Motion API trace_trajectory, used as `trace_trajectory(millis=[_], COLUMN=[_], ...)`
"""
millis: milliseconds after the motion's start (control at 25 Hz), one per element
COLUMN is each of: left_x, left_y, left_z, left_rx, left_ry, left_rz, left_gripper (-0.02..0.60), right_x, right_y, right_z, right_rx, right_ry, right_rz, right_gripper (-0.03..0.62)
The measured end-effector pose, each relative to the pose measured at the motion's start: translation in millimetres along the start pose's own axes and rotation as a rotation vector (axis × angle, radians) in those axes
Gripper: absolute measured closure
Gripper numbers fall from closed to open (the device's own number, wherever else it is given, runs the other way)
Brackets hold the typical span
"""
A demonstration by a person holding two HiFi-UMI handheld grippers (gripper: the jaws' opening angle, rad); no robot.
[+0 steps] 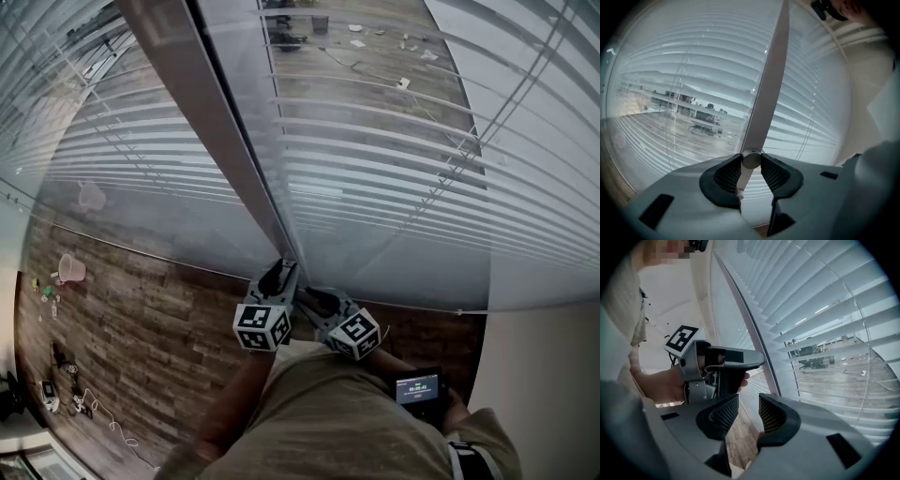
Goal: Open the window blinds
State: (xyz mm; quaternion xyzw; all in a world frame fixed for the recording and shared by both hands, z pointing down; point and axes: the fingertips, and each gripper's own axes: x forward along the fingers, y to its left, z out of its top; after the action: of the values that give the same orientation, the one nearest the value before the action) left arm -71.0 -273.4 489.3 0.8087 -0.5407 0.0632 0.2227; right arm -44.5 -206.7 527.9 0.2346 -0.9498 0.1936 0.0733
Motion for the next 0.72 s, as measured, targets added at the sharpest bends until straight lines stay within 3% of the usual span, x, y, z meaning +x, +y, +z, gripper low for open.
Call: trace_trajectory(millis=[120, 400, 720], left_x=[-0.7, -3.7, -40.7], left_y=[0.2, 1.1, 20.3], left_z=[2.0, 3.1, 13.0], left_rx=[-0.075, -0.029, 0.142], left_ry=[-0.007, -0.029, -0.123], left_rz=[-0.028, -0.028, -0.054], left_gripper=[0.437, 0.43, 0.425], right_x=[0.5, 3.9, 17.0], right_y=[3.0, 5.7, 15.8], right_z=[-0.1, 4.1, 9.3], right_rx=[-0.004, -0.005, -0.008], right_ry=[0.005, -0.006, -0.02], right_rz=[0.003, -0.009, -0.028], right_gripper=[0.456, 0.456, 0.456])
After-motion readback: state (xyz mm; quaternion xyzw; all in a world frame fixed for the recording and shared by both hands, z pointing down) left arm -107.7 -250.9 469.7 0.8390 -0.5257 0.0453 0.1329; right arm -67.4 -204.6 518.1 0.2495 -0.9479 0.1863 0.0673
